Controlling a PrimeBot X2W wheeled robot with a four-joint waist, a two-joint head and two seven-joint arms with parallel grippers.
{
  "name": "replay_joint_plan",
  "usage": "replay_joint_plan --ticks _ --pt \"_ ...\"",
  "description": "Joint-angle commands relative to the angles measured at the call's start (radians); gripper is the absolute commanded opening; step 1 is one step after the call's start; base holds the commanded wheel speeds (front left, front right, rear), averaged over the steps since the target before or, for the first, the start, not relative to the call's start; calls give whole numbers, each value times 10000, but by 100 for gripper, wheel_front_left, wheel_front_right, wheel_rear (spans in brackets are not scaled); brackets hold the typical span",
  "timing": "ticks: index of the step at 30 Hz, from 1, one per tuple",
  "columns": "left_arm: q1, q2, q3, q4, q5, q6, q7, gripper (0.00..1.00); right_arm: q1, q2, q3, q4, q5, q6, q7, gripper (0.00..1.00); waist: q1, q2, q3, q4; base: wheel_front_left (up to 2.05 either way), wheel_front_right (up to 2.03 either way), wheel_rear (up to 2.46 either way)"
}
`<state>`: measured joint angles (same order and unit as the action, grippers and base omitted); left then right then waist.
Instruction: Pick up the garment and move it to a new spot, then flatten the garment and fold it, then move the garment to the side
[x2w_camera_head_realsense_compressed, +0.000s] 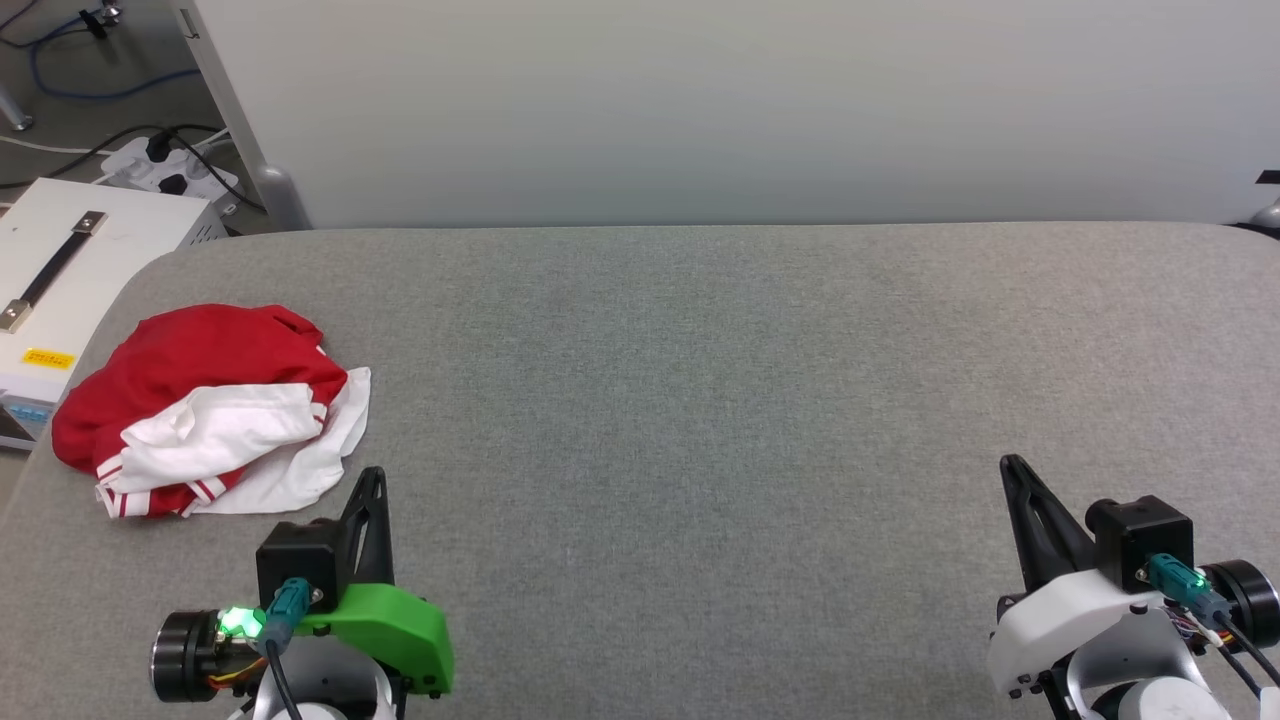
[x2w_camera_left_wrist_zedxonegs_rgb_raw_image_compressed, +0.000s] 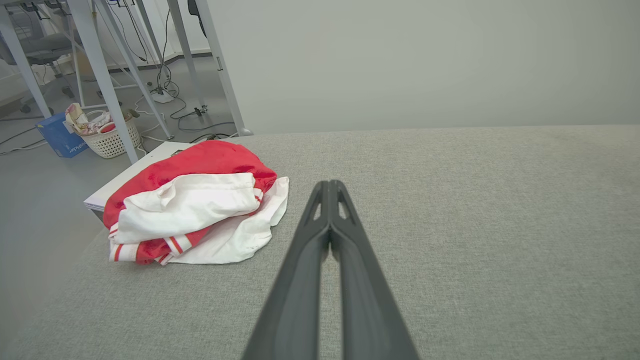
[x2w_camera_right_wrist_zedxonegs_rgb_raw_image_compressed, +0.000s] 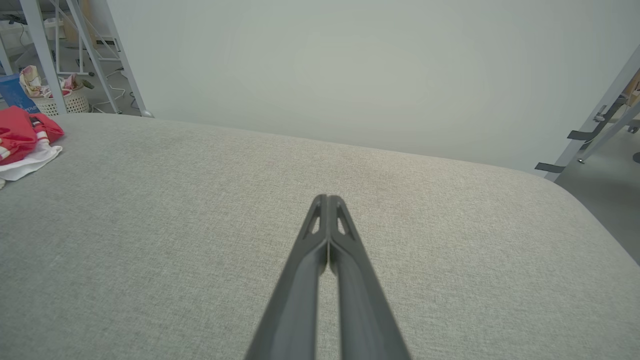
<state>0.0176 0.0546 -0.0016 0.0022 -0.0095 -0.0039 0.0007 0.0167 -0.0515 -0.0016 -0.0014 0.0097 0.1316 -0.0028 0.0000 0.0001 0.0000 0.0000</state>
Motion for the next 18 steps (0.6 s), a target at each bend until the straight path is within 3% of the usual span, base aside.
replay_joint_plan --ticks 1,18 --pt "-176 -43 16 -22 95 39 -7 0 -167 13 16 14 -97 -9 28 0 0 -1 0 0 0 0 0" --pt "-176 -43 16 -22 95 39 -7 0 -167 13 16 14 -97 -9 28 0 0 -1 0 0 0 0 0"
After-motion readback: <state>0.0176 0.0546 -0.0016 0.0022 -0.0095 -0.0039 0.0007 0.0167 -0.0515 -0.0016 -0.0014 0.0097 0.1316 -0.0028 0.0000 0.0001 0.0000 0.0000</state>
